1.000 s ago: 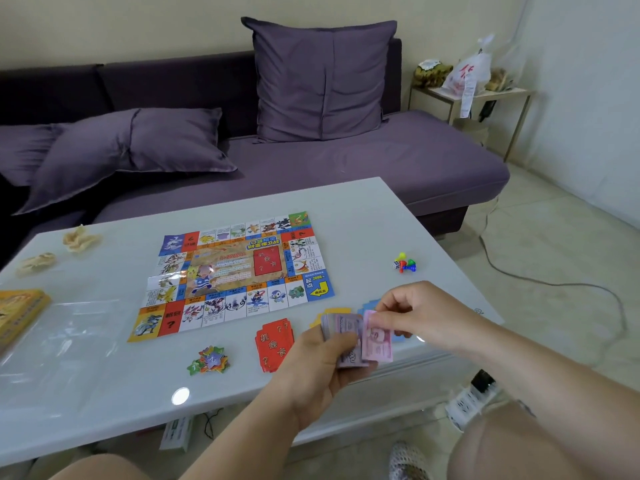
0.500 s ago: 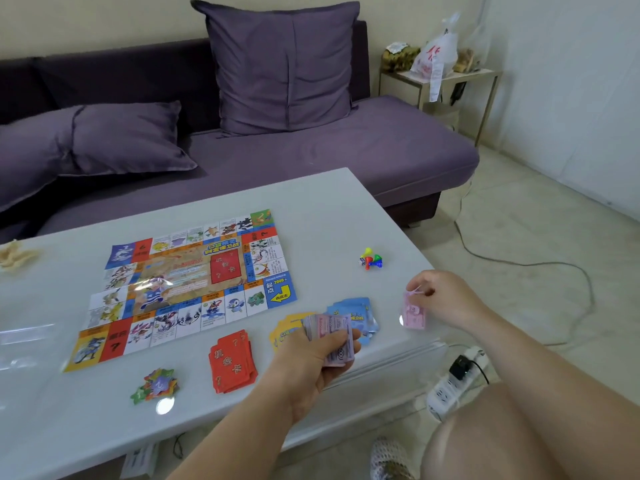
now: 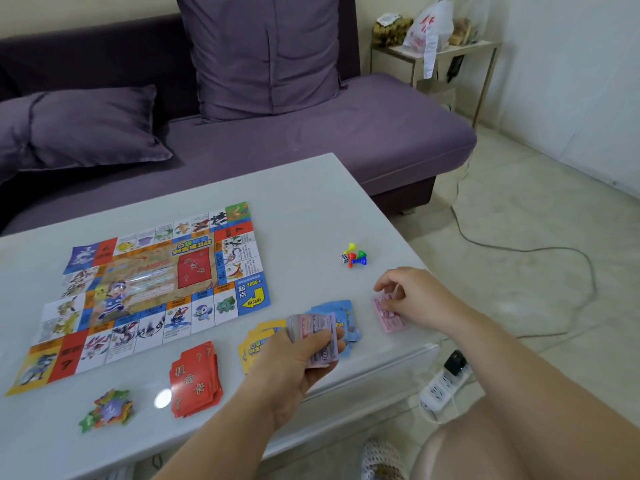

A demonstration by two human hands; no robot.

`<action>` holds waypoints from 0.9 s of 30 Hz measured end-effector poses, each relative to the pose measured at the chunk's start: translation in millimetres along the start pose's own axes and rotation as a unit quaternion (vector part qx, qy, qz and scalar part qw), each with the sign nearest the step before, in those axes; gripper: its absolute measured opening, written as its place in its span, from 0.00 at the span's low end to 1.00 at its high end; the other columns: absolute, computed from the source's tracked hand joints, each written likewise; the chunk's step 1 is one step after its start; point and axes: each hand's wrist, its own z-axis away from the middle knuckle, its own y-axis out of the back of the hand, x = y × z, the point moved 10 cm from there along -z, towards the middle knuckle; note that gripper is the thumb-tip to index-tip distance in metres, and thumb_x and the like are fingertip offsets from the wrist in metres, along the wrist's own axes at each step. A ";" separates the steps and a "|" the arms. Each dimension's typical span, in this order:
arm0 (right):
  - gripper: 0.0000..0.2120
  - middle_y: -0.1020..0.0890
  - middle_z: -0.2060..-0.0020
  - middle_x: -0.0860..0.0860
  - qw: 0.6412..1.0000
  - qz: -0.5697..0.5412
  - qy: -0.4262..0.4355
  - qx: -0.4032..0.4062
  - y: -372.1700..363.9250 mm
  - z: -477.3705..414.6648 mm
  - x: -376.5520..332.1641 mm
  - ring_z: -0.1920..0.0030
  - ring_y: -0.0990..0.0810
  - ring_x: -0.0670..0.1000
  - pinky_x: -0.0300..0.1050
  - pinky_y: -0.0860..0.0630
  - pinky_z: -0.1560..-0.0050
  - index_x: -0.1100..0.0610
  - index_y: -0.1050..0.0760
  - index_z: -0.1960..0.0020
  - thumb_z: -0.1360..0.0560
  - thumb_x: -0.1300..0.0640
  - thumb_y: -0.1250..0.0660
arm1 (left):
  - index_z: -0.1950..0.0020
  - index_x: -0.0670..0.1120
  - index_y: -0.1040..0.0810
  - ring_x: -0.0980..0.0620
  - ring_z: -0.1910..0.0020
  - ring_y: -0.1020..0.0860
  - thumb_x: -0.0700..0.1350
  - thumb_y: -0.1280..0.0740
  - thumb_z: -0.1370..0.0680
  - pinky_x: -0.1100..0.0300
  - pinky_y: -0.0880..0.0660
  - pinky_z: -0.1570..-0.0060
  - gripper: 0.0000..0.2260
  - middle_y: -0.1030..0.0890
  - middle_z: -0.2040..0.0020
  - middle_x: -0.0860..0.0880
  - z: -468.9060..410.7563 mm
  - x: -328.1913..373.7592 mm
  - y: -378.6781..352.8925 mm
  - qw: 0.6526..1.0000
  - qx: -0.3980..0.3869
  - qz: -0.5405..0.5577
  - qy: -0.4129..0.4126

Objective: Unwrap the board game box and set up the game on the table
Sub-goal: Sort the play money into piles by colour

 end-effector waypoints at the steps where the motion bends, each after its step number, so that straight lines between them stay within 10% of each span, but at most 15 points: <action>1: 0.12 0.25 0.55 0.47 1.000 0.009 0.004 0.006 0.9 0.4 -0.1 0.64 0.29 0.40 0.29 0.34 0.64 0.53 0.22 0.46 0.28 0.60 0.28 | 0.50 0.39 0.23 0.54 0.66 0.17 0.34 0.37 0.22 0.63 0.22 0.69 0.05 0.15 0.61 0.44 -2.0 -0.7 -2.0 1.000 -0.002 0.000 0.000; 13: 0.17 0.27 0.48 0.47 0.993 0.107 0.001 -0.040 -5.0 20.6 2.7 0.48 0.25 0.48 0.43 0.30 0.47 0.44 0.23 0.39 0.27 0.52 0.31 | 0.49 0.39 0.23 0.54 0.66 0.17 0.34 0.37 0.23 0.64 0.22 0.69 0.05 0.15 0.62 0.45 -18.1 -6.1 -18.0 1.000 -0.013 0.013 -0.008; 18: 0.10 0.22 0.56 0.43 0.992 -0.092 0.009 0.090 29.8 30.8 -13.3 0.63 0.27 0.42 0.36 0.31 0.57 0.46 0.20 0.47 0.28 0.51 0.29 | 0.51 0.39 0.22 0.53 0.67 0.17 0.33 0.36 0.23 0.64 0.23 0.70 0.05 0.16 0.64 0.46 -23.3 -9.4 -28.1 1.000 -0.008 0.011 -0.009; 27: 0.04 0.19 0.70 0.45 0.970 -0.234 -0.066 -0.008 7.2 40.3 -9.2 0.71 0.24 0.38 0.29 0.30 0.67 0.56 0.20 0.58 0.28 0.55 0.28 | 0.51 0.40 0.21 0.52 0.65 0.18 0.36 0.36 0.23 0.61 0.19 0.63 0.05 0.16 0.62 0.43 -21.7 -16.7 -62.6 0.995 -0.050 0.081 0.026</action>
